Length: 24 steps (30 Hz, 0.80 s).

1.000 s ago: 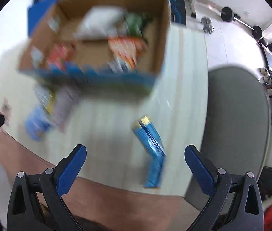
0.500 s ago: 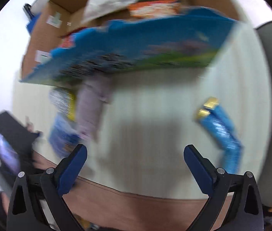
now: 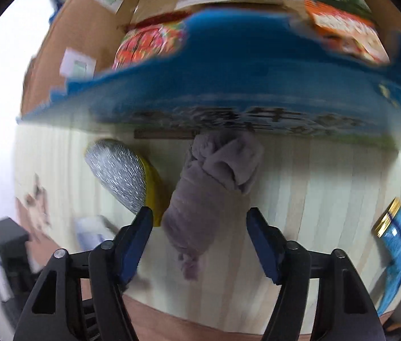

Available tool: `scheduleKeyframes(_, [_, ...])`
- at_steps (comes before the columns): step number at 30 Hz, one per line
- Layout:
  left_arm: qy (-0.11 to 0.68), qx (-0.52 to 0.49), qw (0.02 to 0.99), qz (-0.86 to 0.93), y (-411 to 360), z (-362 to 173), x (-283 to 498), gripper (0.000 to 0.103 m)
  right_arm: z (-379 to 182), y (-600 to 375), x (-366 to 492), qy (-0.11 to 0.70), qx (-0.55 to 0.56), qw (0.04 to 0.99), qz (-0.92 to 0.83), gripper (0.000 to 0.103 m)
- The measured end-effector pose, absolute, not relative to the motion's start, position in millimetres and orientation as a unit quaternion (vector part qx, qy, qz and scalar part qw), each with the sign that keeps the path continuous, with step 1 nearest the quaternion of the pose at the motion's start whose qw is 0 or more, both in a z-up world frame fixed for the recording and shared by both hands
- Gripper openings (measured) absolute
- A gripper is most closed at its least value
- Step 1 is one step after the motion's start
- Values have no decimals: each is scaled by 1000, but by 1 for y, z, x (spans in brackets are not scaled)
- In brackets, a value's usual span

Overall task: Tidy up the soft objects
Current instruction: 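Grasp the blue tissue pack with the left tool while the right tool grasps the lilac sock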

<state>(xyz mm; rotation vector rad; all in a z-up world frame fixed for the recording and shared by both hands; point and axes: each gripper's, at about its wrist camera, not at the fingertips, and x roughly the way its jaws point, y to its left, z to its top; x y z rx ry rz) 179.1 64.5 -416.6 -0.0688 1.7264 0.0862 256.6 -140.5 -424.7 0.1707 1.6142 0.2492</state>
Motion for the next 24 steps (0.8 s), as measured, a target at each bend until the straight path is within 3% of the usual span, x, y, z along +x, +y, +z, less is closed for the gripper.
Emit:
scheduleKeyframes(2, [760,-33,648,36,64,-418,174,72,-424,-134,250,724,50,677,122,42])
scheduleKeyframes(6, [761,-45,647,27,55,-415,163,72,-422,-136,227,734,-16,667,131,41])
scheduleKeyframes(13, [757,-88,648,1,43,-415,146,76,-427,-171,188,773,-8,619,140,41])
scheduleKeyframes(16, [753,-131,644,-9,55,-416,150,83,-428,-186,187,777,28,614,135,45])
scheduleKeyframes(19, [755,-153,638,-15,60,-419,150,83,-428,-202,193,774,50,619,120,60])
scheduleKeyframes(24, [758,-117,642,-4,58,-424,167,83,-446,-194,203,784,59,609,103,62])
